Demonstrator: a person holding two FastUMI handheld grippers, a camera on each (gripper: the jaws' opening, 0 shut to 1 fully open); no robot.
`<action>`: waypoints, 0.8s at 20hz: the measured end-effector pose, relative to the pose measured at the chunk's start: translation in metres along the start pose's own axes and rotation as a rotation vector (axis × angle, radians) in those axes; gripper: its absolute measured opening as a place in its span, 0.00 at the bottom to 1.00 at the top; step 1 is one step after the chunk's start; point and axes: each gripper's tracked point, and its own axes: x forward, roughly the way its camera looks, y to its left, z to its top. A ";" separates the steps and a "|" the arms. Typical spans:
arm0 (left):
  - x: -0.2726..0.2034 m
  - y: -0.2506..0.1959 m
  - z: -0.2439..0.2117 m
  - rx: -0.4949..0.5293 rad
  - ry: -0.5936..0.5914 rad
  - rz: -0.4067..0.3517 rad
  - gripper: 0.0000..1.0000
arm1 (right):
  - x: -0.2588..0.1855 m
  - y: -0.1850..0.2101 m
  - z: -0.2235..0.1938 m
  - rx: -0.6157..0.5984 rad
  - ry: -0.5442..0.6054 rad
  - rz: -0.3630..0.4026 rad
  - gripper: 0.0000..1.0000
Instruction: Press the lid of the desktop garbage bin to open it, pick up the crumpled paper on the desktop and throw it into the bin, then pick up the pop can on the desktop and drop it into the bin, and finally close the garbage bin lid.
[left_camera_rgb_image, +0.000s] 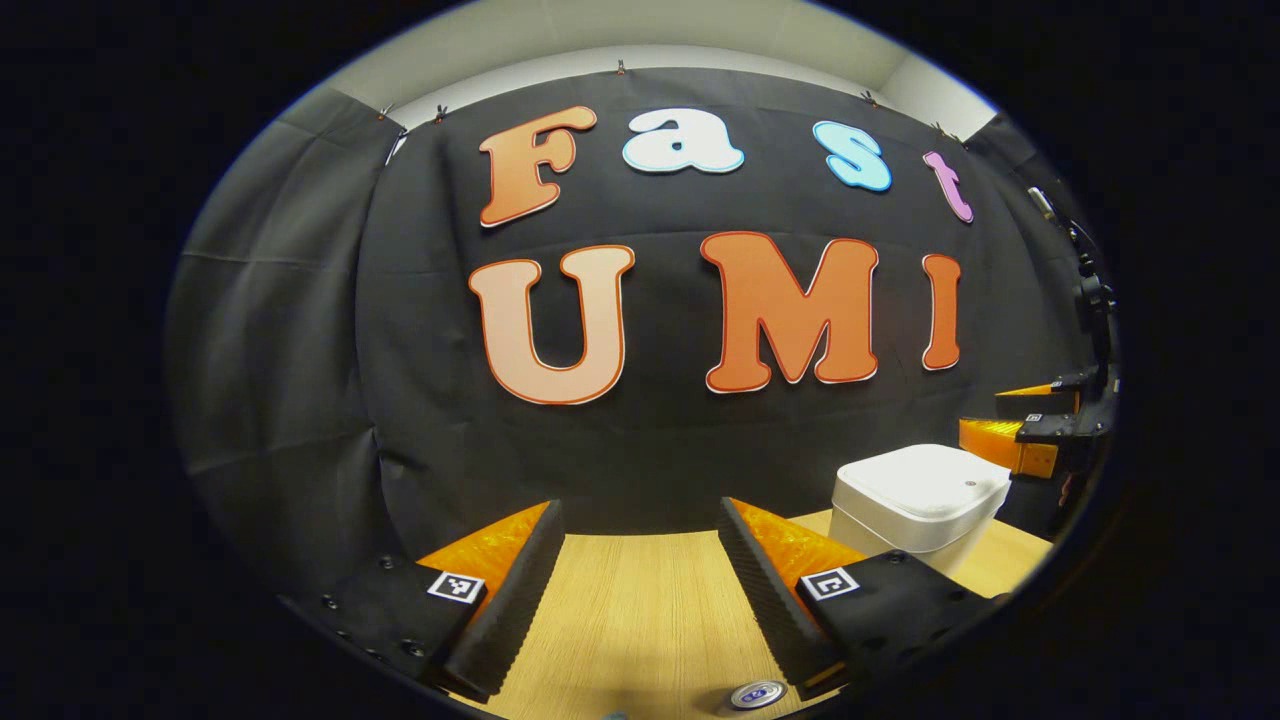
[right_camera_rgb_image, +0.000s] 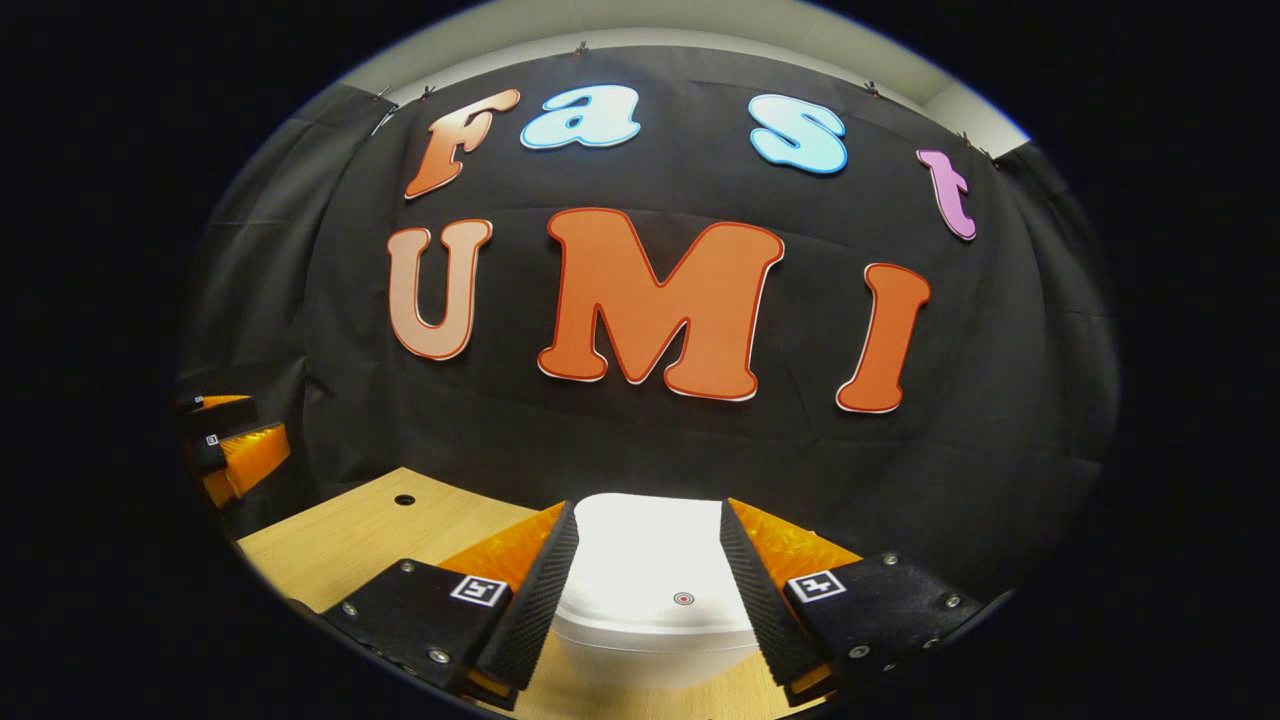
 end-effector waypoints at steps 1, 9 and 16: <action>-0.001 0.001 -0.001 0.002 0.001 0.003 0.99 | 0.001 -0.001 0.000 -0.001 0.003 0.000 0.83; -0.002 0.004 -0.004 0.003 0.017 0.027 0.99 | 0.019 -0.031 -0.020 0.018 0.052 -0.073 0.07; -0.003 0.008 -0.011 -0.003 0.041 0.056 0.99 | 0.028 -0.031 -0.061 0.053 0.162 -0.053 0.01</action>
